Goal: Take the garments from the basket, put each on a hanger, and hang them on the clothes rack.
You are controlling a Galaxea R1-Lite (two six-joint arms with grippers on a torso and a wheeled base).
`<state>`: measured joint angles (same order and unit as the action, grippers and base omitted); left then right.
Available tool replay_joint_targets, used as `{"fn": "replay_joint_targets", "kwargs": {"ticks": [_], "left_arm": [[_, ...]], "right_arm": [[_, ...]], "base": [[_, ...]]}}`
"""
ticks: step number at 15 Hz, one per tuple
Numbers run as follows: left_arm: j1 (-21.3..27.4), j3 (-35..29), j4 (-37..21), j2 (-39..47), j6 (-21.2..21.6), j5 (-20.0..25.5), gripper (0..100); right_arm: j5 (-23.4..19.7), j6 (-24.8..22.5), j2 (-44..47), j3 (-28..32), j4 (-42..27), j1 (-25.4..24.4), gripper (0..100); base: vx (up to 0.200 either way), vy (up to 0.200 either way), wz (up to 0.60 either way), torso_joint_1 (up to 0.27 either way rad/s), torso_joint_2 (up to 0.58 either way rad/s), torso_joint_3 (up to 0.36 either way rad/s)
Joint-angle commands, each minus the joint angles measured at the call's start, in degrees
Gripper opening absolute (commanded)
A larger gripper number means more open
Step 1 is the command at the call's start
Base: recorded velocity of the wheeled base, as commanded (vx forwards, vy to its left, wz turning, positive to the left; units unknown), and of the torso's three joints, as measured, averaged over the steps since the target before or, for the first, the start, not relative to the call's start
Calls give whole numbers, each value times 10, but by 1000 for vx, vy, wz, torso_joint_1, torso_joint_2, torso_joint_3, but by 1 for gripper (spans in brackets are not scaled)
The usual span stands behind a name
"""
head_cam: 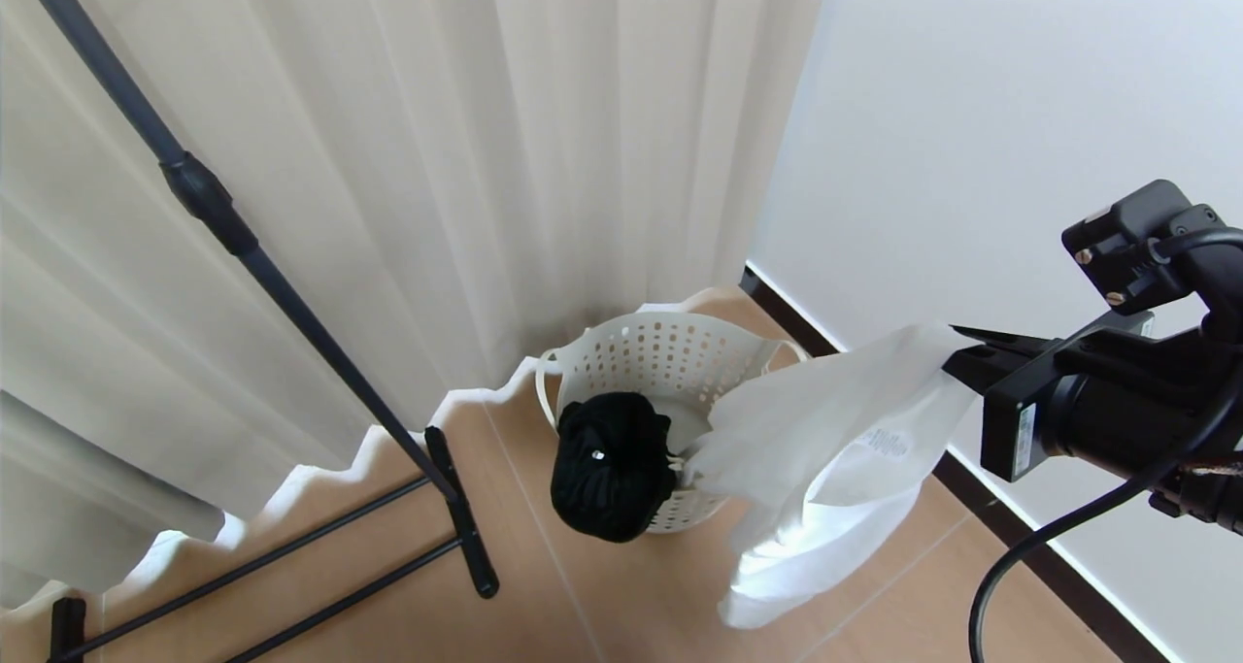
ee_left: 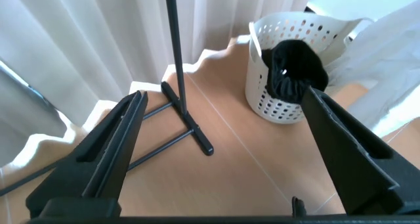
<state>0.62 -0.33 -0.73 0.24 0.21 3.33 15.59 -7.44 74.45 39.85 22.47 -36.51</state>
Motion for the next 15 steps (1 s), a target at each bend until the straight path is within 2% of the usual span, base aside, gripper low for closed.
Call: {"fn": "replay_joint_targets", "kwargs": {"ticks": [1,8,15], "left_arm": [[0,0,-1,1,0,0,100],[0,0,0,1,0,0,100],[0,0,0,0,-2,-1,100]], "right_arm": [[-1,0,1,0,0,1,0],[-1,-3,3,-3,0,1,0],[-1,-3,1,-7,0,1,0]], "base": [[0,0,0,80,-388,-119],[0,0,0,124,-459,-139],[0,0,0,180,-507,-130]]}}
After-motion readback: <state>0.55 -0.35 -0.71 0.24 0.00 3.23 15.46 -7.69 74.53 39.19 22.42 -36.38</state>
